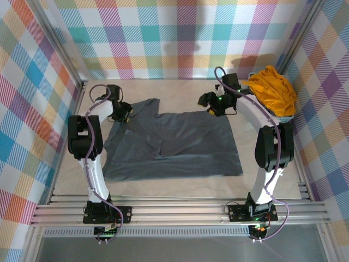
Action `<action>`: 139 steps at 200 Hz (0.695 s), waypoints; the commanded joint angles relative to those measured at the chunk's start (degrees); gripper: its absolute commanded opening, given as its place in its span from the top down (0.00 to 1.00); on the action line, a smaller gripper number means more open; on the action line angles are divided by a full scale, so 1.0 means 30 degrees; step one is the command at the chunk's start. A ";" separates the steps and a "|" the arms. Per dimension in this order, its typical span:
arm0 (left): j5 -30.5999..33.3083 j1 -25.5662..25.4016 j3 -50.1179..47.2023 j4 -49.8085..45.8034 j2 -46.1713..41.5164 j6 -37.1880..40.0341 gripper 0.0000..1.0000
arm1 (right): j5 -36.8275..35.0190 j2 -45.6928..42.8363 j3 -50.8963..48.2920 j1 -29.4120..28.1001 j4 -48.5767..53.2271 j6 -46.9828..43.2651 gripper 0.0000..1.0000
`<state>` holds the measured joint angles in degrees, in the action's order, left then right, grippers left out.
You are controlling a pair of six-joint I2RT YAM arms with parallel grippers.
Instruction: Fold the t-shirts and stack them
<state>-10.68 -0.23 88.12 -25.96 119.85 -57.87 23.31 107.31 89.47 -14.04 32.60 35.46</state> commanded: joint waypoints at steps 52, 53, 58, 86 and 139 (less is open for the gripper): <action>-0.0463 -0.0041 0.1470 0.0068 0.1337 0.0295 0.62 | 0.0811 0.0025 0.0021 0.0058 -0.0137 -0.0178 0.39; -0.0473 -0.0041 0.1488 0.0068 0.1377 0.0300 0.62 | 0.0812 0.0014 0.0011 0.0055 -0.0140 -0.0169 0.39; -0.0580 -0.0063 0.1570 0.0039 0.1505 0.0342 0.62 | 0.0787 -0.0021 -0.0014 0.0046 -0.0169 -0.0161 0.39; -0.0275 -0.0260 0.2071 -0.1086 0.1877 0.0771 0.63 | 0.0773 -0.0056 -0.0175 0.0052 -0.0170 -0.0169 0.39; 0.0123 -0.0406 0.2007 -0.1265 0.1730 0.0751 0.60 | 0.0879 0.0063 -0.0146 0.0054 -0.0316 0.0053 0.39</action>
<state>-11.29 -0.69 92.97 -26.68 125.08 -56.31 24.64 107.33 89.36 -14.04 32.56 35.51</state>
